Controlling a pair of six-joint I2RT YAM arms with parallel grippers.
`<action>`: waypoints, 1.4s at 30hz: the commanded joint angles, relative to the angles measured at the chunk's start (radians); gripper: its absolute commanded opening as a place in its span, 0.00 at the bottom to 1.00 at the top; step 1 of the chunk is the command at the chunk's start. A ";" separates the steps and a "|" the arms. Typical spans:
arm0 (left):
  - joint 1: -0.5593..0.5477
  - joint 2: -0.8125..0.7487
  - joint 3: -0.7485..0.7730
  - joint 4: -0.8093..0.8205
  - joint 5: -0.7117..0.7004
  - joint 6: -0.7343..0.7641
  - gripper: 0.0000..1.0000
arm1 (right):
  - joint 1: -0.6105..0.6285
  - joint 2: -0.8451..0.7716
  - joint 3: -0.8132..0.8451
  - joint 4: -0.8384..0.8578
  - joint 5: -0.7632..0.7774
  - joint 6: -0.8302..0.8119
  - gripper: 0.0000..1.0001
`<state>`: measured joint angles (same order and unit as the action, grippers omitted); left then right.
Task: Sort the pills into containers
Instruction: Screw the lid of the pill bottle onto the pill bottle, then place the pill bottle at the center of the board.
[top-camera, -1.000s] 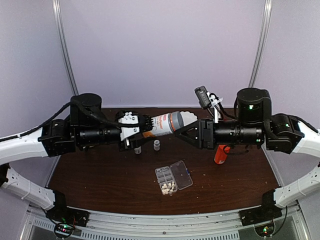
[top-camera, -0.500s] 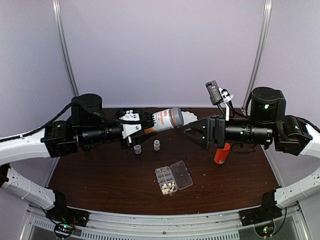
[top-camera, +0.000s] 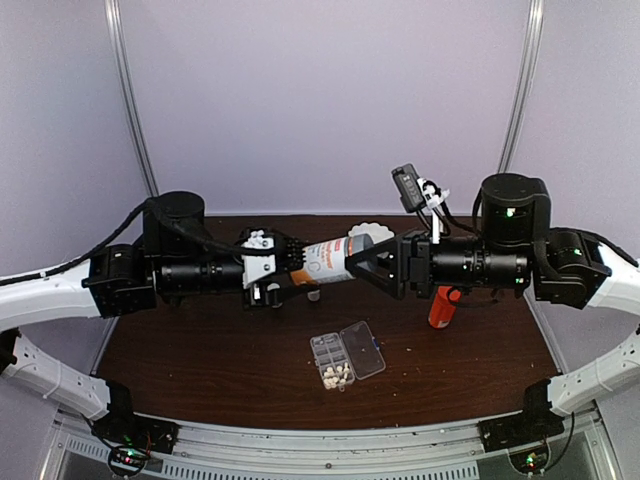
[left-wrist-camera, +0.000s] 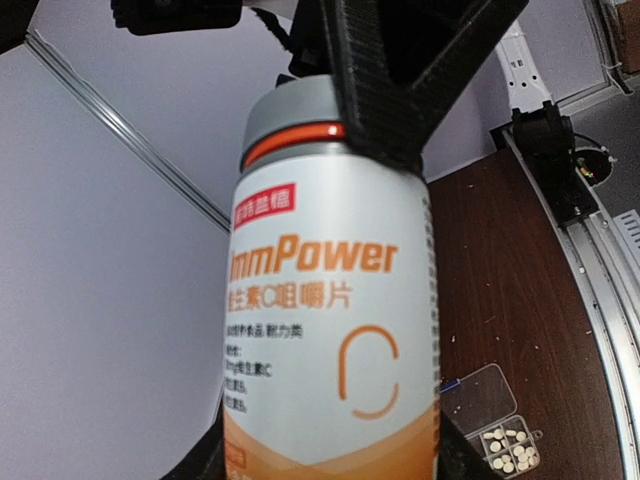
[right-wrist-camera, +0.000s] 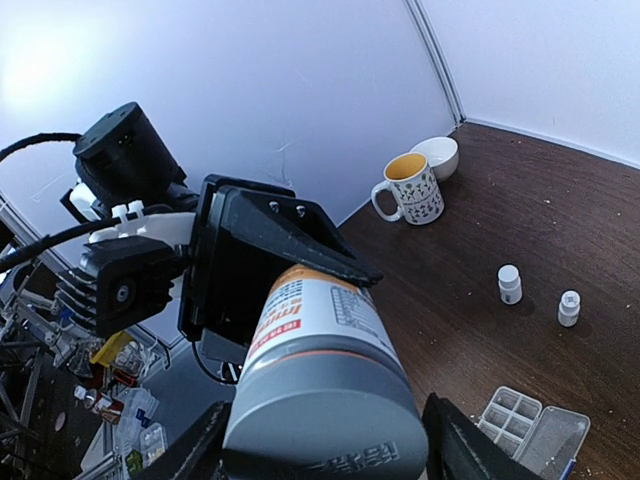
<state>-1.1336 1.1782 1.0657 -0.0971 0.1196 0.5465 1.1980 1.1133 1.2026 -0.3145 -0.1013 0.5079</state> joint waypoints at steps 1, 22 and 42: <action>0.001 -0.017 -0.006 0.085 0.047 -0.027 0.00 | -0.001 0.006 0.023 0.039 -0.025 -0.006 0.63; 0.001 -0.008 -0.061 0.087 -0.050 -0.118 0.95 | -0.156 0.050 0.086 -0.267 0.058 -0.152 0.27; 0.002 0.003 -0.003 -0.066 -0.429 -0.466 0.98 | -0.593 0.536 0.162 -0.466 0.097 -0.456 0.26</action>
<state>-1.1332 1.1744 0.9928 -0.1223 -0.2401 0.1986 0.6582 1.6054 1.2942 -0.7696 -0.0387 0.1165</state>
